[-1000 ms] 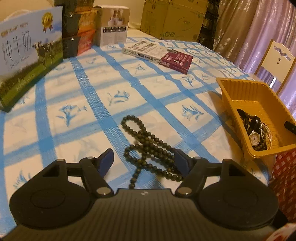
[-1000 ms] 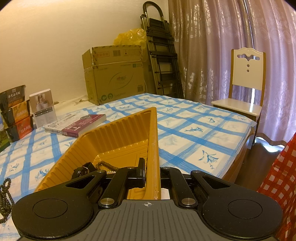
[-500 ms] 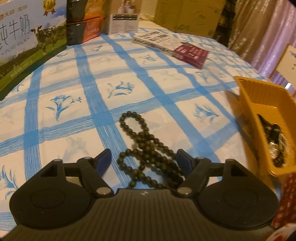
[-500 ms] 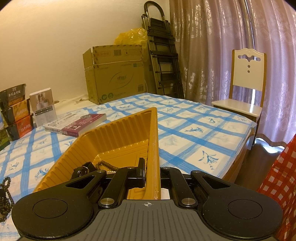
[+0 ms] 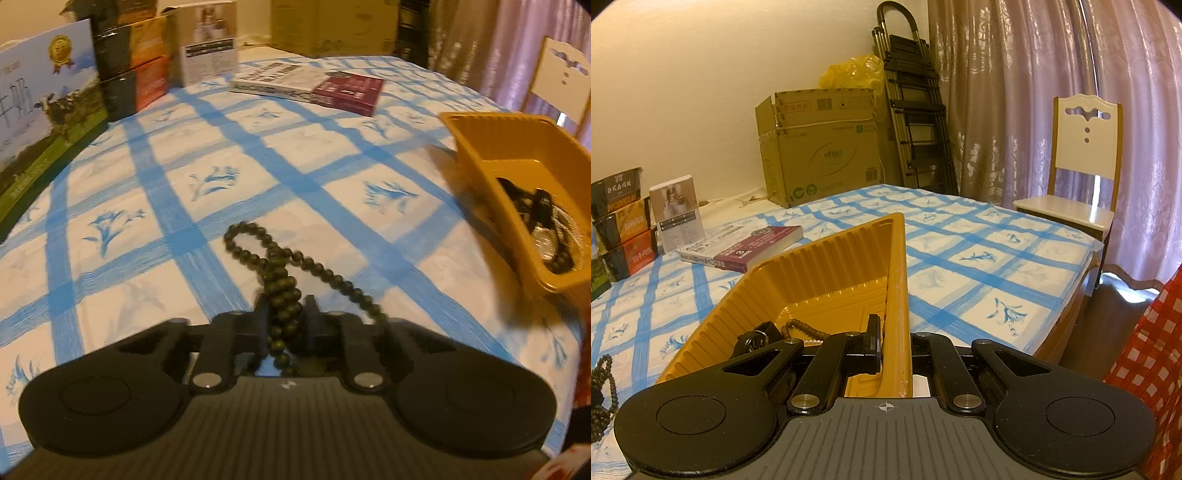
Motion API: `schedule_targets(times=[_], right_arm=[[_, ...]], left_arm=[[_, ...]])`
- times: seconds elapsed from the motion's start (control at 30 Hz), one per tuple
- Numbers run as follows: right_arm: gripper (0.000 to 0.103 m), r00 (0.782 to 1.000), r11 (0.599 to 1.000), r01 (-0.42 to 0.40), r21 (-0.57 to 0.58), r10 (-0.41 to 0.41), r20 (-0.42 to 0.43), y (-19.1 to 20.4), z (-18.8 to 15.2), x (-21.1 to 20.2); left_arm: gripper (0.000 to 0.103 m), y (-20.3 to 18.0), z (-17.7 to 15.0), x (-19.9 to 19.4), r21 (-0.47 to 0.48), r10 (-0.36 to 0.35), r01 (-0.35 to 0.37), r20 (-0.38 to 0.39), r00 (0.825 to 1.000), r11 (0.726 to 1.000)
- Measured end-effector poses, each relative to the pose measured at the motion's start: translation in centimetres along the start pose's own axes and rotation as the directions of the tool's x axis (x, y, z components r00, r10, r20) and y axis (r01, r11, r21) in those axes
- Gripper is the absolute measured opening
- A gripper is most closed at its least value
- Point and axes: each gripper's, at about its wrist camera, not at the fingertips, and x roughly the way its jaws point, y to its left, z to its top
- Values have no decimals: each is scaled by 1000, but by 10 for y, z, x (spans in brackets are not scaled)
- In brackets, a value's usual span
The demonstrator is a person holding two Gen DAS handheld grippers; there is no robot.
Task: Organize jewelry
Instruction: 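Grasp the dark bead string with the left tool, then lift the bead string high and swing it over the orange tray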
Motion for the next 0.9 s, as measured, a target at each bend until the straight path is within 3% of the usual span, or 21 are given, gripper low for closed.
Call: schedule_targets(times=[0.13, 0.23, 0.3, 0.4, 0.63, 0.9], right_arm=[[6, 1000, 1000, 0, 1, 0, -1, 1, 0, 1], [6, 1000, 1000, 0, 1, 0, -1, 1, 0, 1], [6, 1000, 1000, 0, 0, 0, -1, 1, 0, 0], [6, 1000, 1000, 0, 2, 0, -2, 0, 0, 0], [6, 1000, 1000, 0, 1, 0, -1, 1, 0, 1], [6, 1000, 1000, 0, 10, 0, -4, -1, -2, 0]], left_arm=[[24, 2, 1, 1, -35, -2, 2, -7, 1000, 999], [23, 0, 2, 2, -23, 5, -5, -4, 1000, 1000], [13, -1, 2, 2, -9, 3, -3, 2, 1000, 1000], [9, 2, 4, -2, -10, -9, 9, 7, 1000, 1000], [6, 3, 23, -39, 34, -59, 57, 86, 995, 998], [6, 6, 64, -99, 71, -104, 90, 211, 972, 993]])
